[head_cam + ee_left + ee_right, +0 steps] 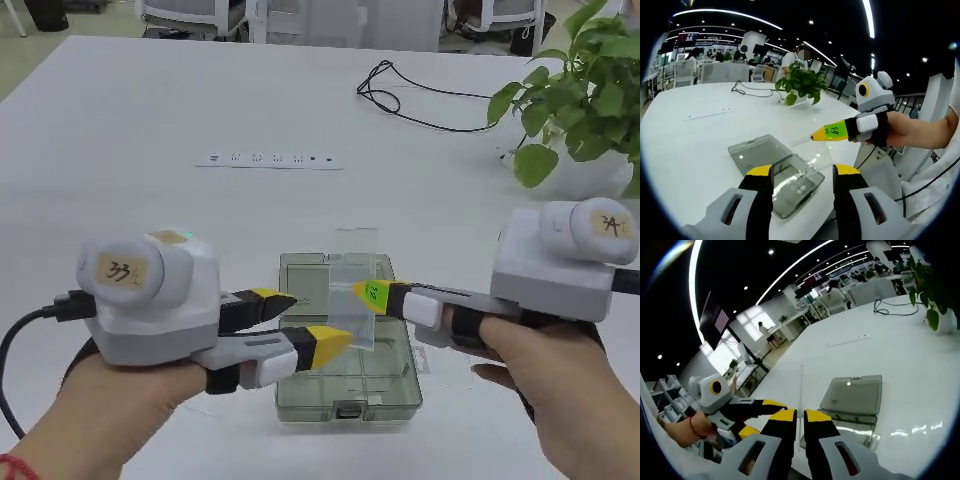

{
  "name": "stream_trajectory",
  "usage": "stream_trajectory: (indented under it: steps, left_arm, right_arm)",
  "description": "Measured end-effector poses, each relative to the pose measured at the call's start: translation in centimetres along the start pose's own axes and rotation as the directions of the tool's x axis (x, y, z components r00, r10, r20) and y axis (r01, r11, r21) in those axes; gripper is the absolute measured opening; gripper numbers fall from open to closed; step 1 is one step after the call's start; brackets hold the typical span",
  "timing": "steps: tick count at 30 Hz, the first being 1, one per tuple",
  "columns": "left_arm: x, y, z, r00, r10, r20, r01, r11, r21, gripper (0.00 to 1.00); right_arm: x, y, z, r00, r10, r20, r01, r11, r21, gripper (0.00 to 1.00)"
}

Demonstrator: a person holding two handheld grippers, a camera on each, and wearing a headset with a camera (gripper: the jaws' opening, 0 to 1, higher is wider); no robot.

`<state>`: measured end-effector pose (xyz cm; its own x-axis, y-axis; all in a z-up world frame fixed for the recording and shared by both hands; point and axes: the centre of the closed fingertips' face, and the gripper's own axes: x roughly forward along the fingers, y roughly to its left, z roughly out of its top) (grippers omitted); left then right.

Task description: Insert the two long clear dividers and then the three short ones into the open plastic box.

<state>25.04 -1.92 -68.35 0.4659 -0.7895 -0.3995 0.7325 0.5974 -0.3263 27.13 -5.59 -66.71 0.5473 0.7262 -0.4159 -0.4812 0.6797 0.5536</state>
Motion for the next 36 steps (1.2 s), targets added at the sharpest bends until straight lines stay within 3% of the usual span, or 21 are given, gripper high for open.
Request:
stream_trajectory:
  steps: [11, 16, 25, 31, 34, 36]
  left_arm:
    - [-0.8, 0.5, -1.6, 0.9989, -0.031, -0.035, 0.034, 0.995, 0.097, 0.59]
    - [-1.1, 0.6, -2.4, 0.9972, -0.057, -0.048, 0.064, 0.987, 0.151, 0.65]
    - [-1.1, 0.9, -3.7, 0.9930, -0.088, -0.079, 0.102, 0.974, 0.204, 0.77]
    - [-1.2, 1.3, -4.2, 0.9917, -0.099, -0.082, 0.115, 0.970, 0.215, 0.82]
    - [-1.4, 1.3, -4.4, 0.9912, -0.101, -0.086, 0.117, 0.969, 0.218, 0.83]
    - [-1.4, 1.2, -4.5, 0.9911, -0.105, -0.081, 0.121, 0.969, 0.217, 0.84]
  right_arm:
    - [-0.5, -1.7, 0.1, 0.9960, -0.054, -0.072, 0.055, 0.998, 0.015, 0.07]
    - [-0.4, -2.7, -0.5, 0.9853, -0.097, -0.141, 0.101, 0.995, 0.019, 0.07]
    - [-0.5, -4.7, -1.6, 0.9484, -0.175, -0.264, 0.182, 0.983, 0.002, 0.07]
    - [-0.7, -6.6, -3.1, 0.9066, -0.211, -0.365, 0.244, 0.969, 0.044, 0.07]
    - [-0.6, -7.2, -3.6, 0.8965, -0.224, -0.382, 0.277, 0.957, 0.089, 0.07]
    - [-0.5, -7.8, -4.3, 0.8849, -0.230, -0.405, 0.296, 0.949, 0.107, 0.07]
